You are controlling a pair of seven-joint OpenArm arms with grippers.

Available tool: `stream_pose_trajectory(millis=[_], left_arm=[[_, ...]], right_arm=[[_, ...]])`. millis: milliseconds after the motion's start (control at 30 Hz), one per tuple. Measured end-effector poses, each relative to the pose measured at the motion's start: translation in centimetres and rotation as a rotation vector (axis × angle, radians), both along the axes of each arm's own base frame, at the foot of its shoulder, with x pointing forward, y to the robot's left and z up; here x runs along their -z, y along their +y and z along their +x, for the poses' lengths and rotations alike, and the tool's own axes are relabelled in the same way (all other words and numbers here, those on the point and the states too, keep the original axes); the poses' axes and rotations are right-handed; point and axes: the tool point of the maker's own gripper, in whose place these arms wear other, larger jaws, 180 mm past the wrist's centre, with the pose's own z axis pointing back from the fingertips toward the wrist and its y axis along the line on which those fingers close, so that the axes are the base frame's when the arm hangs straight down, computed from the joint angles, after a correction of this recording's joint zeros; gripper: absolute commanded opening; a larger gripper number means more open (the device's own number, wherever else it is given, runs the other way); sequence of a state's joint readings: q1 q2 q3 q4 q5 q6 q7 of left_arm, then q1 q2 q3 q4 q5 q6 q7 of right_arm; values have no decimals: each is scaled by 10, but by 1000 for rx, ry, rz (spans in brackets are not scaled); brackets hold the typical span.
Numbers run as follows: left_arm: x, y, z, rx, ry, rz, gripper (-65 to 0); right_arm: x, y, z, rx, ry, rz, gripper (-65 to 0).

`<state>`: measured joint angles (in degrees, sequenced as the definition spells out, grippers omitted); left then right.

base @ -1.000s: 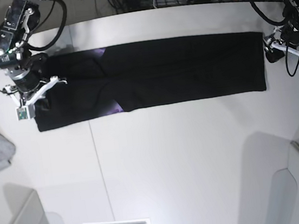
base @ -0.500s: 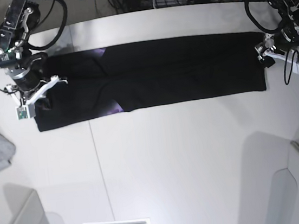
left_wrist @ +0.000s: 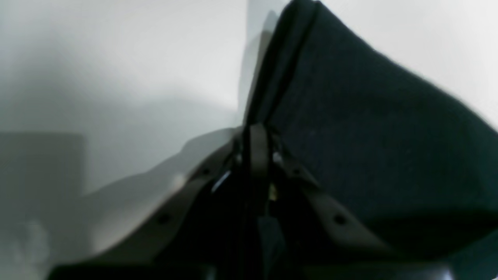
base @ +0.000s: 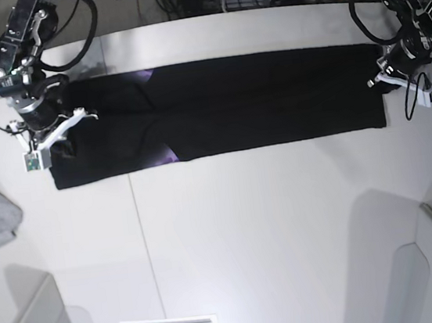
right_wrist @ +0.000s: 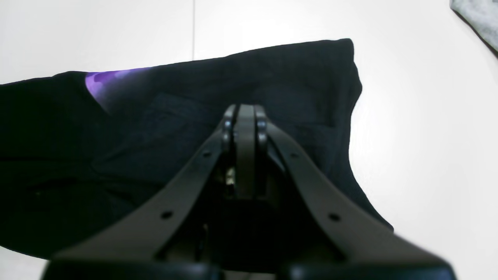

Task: Fold the T-shirt properly
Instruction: 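Move both grippers to the ends of the folded strip, then grasp the hem end of the strip with the left gripper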

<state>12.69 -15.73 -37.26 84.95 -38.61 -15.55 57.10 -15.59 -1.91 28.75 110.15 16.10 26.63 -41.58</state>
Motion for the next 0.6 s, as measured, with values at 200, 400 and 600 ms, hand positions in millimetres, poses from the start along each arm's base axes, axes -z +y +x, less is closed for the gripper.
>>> stream_pose_trajectory(millis=[200,400,600], left_arm=[[-42,-11,-4,99,-41,125,-650],[-65,-39,-3,183,-60,147,-650],[-68,-89,10,307,-96,92,-650]], right_arm=[[0,0,0,0,1,0,-650],[1,0,-1,0,3,0,-650],[5,1,-4,-2,36,1,-650]])
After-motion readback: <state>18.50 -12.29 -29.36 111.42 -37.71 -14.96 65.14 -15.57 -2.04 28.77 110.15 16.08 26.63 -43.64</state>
